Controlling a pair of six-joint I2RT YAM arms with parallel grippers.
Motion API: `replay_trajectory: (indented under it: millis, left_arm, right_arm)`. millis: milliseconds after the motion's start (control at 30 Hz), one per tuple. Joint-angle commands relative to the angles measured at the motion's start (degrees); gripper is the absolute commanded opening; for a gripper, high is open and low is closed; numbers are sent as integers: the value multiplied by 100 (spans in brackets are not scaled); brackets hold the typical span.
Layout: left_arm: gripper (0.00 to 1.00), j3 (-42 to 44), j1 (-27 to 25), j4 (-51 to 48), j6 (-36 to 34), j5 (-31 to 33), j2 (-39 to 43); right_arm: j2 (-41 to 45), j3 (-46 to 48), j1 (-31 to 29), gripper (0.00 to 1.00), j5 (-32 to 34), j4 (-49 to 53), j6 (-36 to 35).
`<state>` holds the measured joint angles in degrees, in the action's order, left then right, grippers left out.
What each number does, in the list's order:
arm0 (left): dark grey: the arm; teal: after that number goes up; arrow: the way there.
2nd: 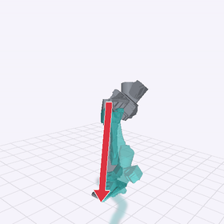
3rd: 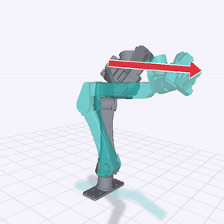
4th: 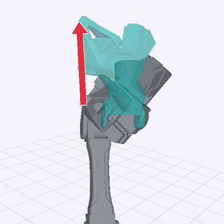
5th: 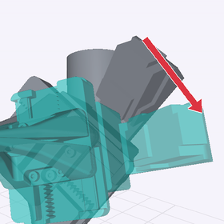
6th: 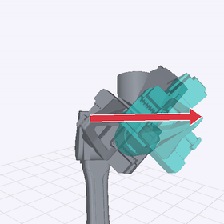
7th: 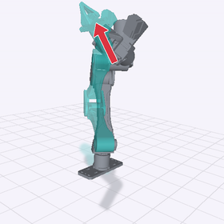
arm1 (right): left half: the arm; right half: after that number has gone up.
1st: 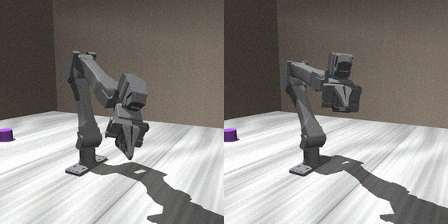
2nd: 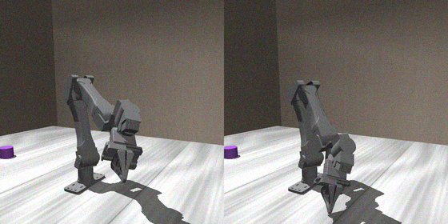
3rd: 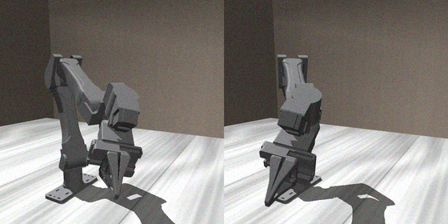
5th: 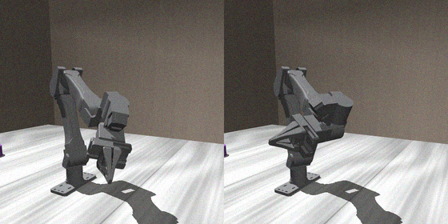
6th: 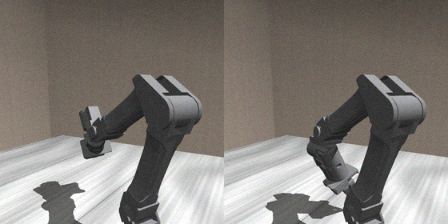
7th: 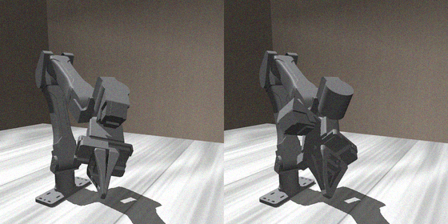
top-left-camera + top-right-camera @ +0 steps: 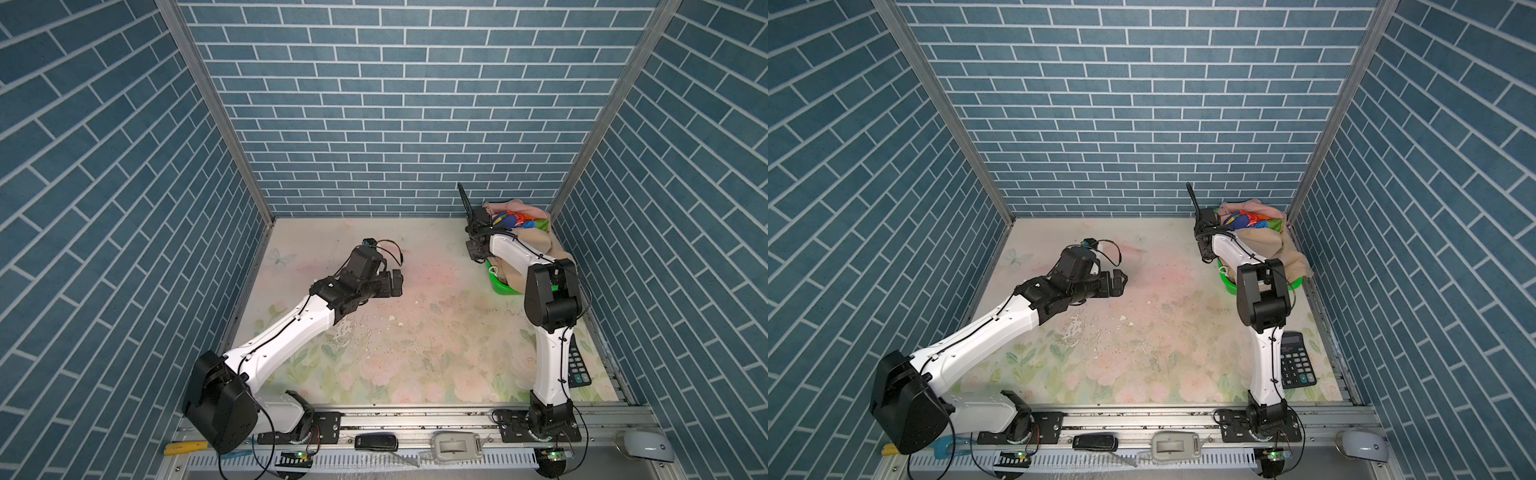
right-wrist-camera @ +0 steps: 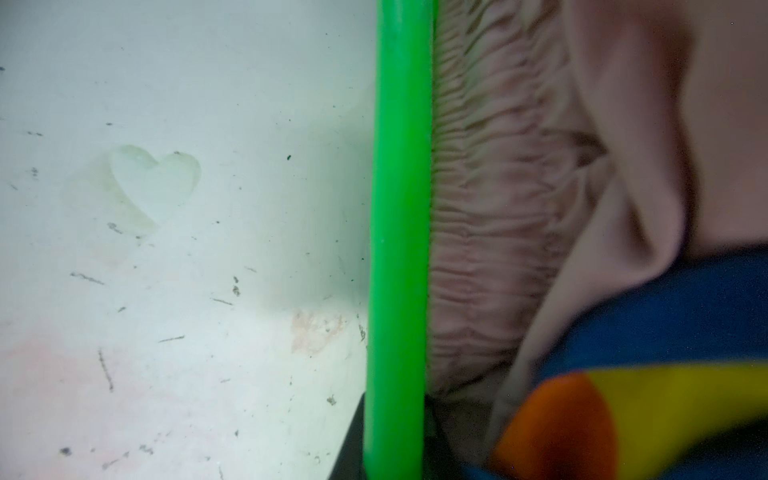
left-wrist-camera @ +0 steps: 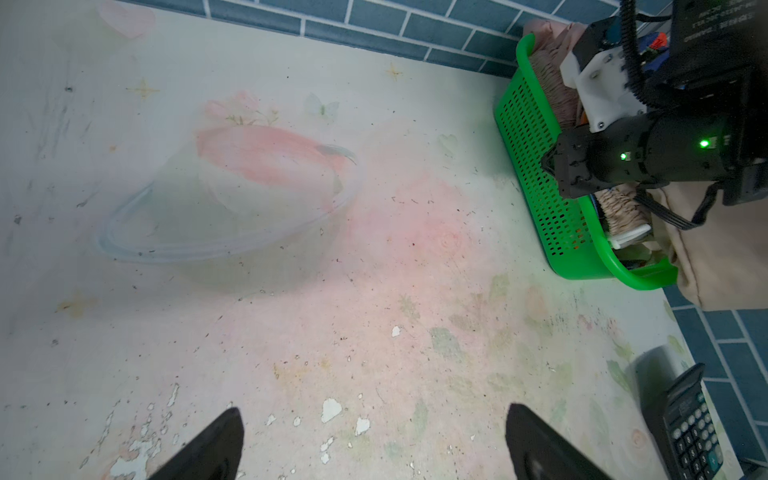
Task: Fold and stack the shorts
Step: 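Reach the right gripper to the beige shorts while the left arm advances, then grasp the beige shorts with the right gripper and lift them from the basket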
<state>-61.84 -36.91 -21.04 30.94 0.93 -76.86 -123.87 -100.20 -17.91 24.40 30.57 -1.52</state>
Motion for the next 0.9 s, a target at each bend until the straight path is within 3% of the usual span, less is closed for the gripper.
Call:
replay_trajectory:
  millis: [0,100,167,233,333,600,767,867]
  left_arm:
    - [100,-188,-207,142,8,187,-153]
    - [100,-396,-344,141,0,239,-368]
    - [100,-526,-427,126,-31,263,-506]
    - [99,-641,-532,117,-85,336,-613]
    - [100,-757,-669,125,-140,486,-700]
    - [100,-1092,-1179,201,-701,906,-857]
    - [100,-1314,-1621,267,-1141,1225,-996]
    - [100,-1319,-1784,416,-1204,1171,-1103]
  right_arm:
    - [104,84,117,0,-298,-143,-506]
    - [228,36,130,4,-532,-42,-577]
    - [418,62,121,24,-818,30,-423]
    - [747,196,110,51,-1151,11,-153]
    - [1336,387,103,75,-1556,21,195]
    - [3138,1040,103,99,-2512,284,936]
    - [4533,2266,219,99,-1373,351,1334]
    - [5257,2984,375,99,-1128,454,1422]
